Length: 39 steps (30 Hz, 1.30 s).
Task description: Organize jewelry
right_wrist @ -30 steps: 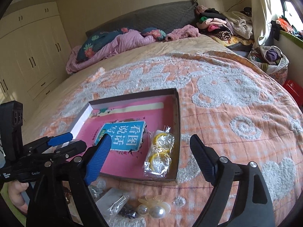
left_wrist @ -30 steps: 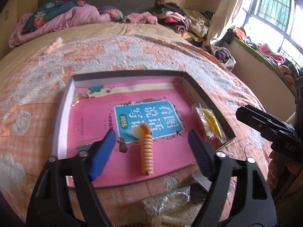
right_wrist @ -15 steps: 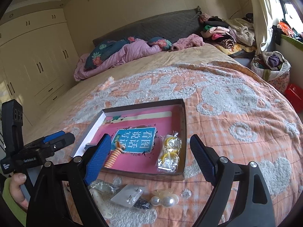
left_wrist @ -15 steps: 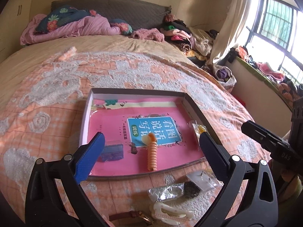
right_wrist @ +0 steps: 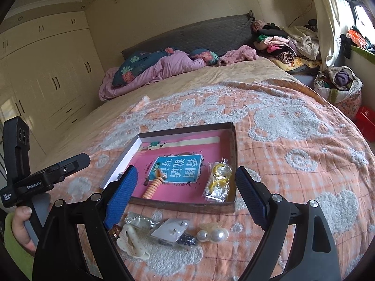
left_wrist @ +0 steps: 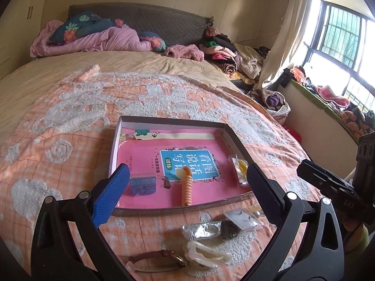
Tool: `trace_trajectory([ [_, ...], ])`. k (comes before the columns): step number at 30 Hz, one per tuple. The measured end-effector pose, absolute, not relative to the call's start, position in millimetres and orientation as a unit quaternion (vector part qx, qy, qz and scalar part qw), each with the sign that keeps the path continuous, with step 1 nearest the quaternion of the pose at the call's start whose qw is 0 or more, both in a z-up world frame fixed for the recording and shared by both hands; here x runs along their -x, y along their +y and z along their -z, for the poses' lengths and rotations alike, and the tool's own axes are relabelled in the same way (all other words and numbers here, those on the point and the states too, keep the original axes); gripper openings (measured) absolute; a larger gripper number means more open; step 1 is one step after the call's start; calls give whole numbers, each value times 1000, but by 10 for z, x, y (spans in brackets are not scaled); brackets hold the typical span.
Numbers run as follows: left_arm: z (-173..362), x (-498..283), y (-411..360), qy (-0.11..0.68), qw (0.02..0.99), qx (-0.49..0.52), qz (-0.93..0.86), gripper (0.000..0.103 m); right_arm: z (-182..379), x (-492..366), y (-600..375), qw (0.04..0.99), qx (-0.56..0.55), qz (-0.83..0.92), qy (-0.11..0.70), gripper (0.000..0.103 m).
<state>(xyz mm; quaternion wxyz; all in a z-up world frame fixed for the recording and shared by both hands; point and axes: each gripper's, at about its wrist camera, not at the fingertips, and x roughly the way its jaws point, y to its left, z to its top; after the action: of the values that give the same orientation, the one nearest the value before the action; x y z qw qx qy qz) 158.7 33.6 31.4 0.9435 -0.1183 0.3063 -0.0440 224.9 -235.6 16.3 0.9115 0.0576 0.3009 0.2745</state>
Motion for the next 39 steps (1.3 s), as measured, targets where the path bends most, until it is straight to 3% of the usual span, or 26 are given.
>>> trace_trajectory([
  [19,-323,-1312,283,305,946,105,41,93,-119,-2027,-2349,902,-46,-290,315,84],
  [39,36,-993,124,358,930,72,47,93,59,-1872,-2403,891,-33,-295,343,84],
])
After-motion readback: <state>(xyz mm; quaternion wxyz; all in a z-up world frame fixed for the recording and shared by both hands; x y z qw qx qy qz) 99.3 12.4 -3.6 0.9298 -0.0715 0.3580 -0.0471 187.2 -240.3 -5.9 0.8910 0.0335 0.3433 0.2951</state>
